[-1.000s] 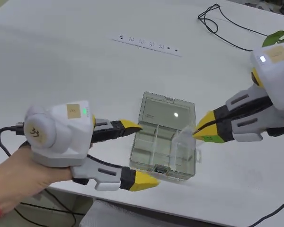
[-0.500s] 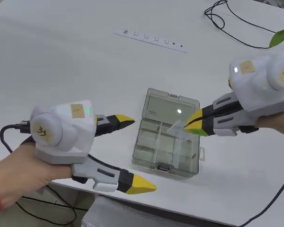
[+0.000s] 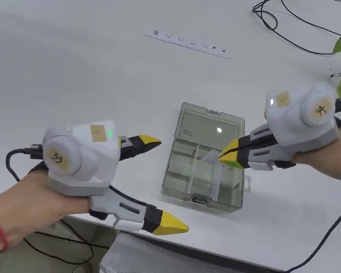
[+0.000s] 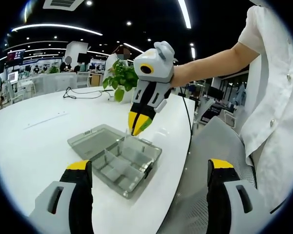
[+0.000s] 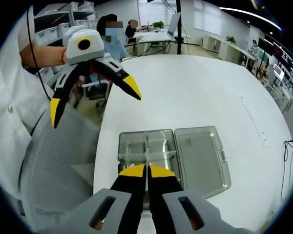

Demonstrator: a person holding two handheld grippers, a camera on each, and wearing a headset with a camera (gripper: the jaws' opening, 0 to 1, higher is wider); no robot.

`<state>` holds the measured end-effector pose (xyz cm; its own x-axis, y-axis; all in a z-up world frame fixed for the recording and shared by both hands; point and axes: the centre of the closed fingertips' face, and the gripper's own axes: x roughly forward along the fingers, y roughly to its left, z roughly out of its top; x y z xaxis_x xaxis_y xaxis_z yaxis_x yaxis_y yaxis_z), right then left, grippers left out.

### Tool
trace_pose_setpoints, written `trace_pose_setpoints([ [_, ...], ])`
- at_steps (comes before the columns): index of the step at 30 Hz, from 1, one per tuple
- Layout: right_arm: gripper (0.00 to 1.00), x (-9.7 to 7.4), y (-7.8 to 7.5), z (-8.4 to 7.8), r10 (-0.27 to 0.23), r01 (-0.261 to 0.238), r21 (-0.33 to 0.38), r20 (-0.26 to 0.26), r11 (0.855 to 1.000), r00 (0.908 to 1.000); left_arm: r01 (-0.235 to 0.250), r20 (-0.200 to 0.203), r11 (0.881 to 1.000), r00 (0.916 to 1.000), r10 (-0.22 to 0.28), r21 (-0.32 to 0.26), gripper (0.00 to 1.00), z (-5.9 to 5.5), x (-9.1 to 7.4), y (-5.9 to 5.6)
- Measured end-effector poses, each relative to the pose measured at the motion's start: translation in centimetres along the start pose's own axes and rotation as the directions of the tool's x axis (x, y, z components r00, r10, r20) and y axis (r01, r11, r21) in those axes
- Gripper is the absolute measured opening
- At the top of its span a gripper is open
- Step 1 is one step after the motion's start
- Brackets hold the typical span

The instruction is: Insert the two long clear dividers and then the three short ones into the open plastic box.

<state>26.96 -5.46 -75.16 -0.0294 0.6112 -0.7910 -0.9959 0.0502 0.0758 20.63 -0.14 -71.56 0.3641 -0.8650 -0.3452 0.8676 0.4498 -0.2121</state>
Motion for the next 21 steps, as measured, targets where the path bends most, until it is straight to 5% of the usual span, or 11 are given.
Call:
trace_pose_setpoints([
  [10, 0.02, 0.23, -0.33, -0.60, 0.003, -0.003, 0.012, 0.005, 1.000, 1.0000, 0.004, 0.010, 1.000, 0.9999, -0.004, -0.015, 1.00, 0.07, 0.02, -0.04],
  [21, 0.02, 1.04, 0.24, -0.25, 0.005, -0.004, -0.057, 0.013, 0.998, 0.9999, 0.011, 0.009, 1.000, 0.9999, -0.011, -0.024, 1.00, -0.13, 0.08, -0.33],
])
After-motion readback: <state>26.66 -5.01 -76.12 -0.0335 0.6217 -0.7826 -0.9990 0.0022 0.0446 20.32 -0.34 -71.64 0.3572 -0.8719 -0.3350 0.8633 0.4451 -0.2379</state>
